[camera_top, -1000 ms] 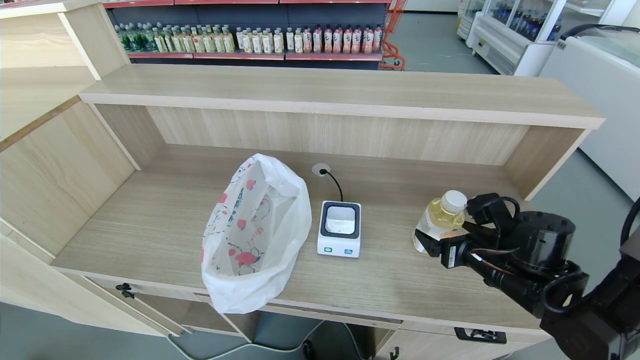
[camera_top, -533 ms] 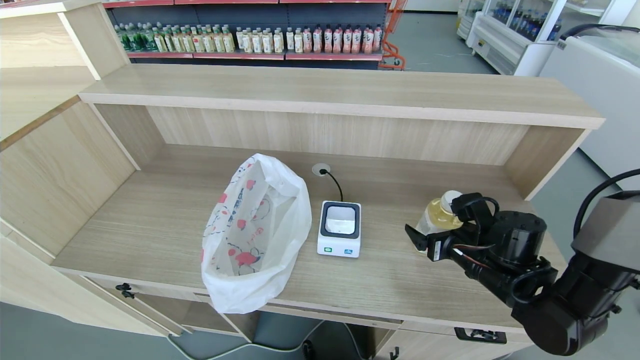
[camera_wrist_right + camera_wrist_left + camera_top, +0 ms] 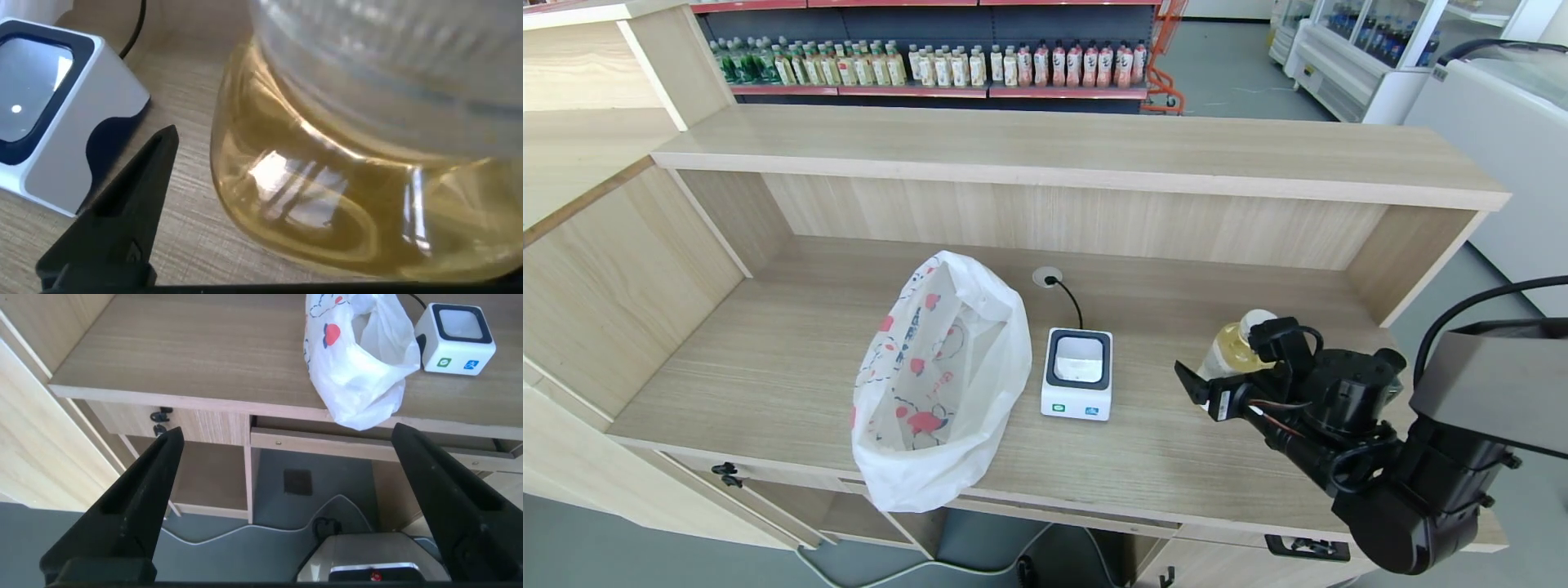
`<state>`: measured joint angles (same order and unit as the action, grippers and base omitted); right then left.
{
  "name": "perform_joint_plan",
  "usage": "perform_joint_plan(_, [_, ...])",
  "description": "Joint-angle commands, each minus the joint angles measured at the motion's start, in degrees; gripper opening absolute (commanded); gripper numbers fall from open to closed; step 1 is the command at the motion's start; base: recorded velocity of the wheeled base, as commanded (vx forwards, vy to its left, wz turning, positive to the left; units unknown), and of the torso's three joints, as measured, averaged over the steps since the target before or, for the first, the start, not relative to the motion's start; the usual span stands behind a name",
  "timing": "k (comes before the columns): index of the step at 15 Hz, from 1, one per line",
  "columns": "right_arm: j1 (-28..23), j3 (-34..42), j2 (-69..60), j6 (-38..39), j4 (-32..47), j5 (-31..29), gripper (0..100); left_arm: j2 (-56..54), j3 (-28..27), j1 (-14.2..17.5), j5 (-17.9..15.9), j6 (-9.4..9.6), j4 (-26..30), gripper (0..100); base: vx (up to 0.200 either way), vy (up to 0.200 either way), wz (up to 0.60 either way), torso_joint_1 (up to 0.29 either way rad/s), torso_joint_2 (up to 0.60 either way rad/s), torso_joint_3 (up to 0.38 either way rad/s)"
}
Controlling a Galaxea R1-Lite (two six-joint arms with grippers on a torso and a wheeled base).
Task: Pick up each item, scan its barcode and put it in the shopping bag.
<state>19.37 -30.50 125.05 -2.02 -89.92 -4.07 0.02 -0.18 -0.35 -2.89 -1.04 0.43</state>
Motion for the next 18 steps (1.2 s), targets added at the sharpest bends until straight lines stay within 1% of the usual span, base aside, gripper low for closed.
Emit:
perform_joint_plan(1, [-0.21, -0.35, 1.78, -0.09, -0.08, 1.00, 100, -0.02, 0.01, 0.00, -0.01, -0.02, 0.01, 100, 0.000, 0.000, 0.00, 0.000, 0.00, 0.000])
perform_joint_plan(2, [-0.56, -0.44, 1.95, -0.09, -0.08, 1.35, 100, -0.02, 0.01, 0.00, -0.01, -0.02, 0.01, 100, 0.000, 0.000, 0.00, 0.000, 0.00, 0.000])
perform_joint_plan(3, [-0.74, -1.23, 2.48, 0.00, -0.08, 1.52, 0, -0.02, 0.01, 0.00, -0.01, -0.02, -0.08, 100, 0.000, 0.000, 0.00, 0.000, 0.00, 0.000])
perform_joint_plan(6, [-1.44, -2.72, 3.18, -0.26, -0.08, 3.72, 0, -0.02, 0.01, 0.00, -0.01, -0.02, 0.01, 100, 0.000, 0.000, 0.00, 0.000, 0.00, 0.000])
perform_joint_plan(11, [-2.32, -4.22, 2.92, -0.17, -0.08, 4.51, 0, -0.02, 0.01, 0.00, -0.01, -0.02, 0.01, 100, 0.000, 0.000, 0.00, 0.000, 0.00, 0.000])
perform_joint_plan(12, [-2.85, -4.66, 2.39, -0.26, -0.08, 6.80, 0, -0.02, 0.01, 0.00, -0.01, -0.02, 0.01, 100, 0.000, 0.000, 0.00, 0.000, 0.00, 0.000])
perform_joint_plan(14, [-3.46, -5.36, 1.78, -0.26, -0.08, 8.20, 0, -0.02, 0.01, 0.00, -0.01, -0.02, 0.01, 100, 0.000, 0.000, 0.00, 0.000, 0.00, 0.000])
perform_joint_plan(16, [-3.55, -5.89, -0.77, -0.26, -0.08, 8.99, 0, -0.02, 0.01, 0.00, -0.01, -0.02, -0.08, 100, 0.000, 0.000, 0.00, 0.000, 0.00, 0.000])
perform_joint_plan(18, [-4.25, -5.18, -4.90, 0.09, -0.08, 11.19, 0, -0.02, 0.01, 0.00, -0.01, -0.02, 0.01, 100, 0.000, 0.000, 0.00, 0.000, 0.00, 0.000])
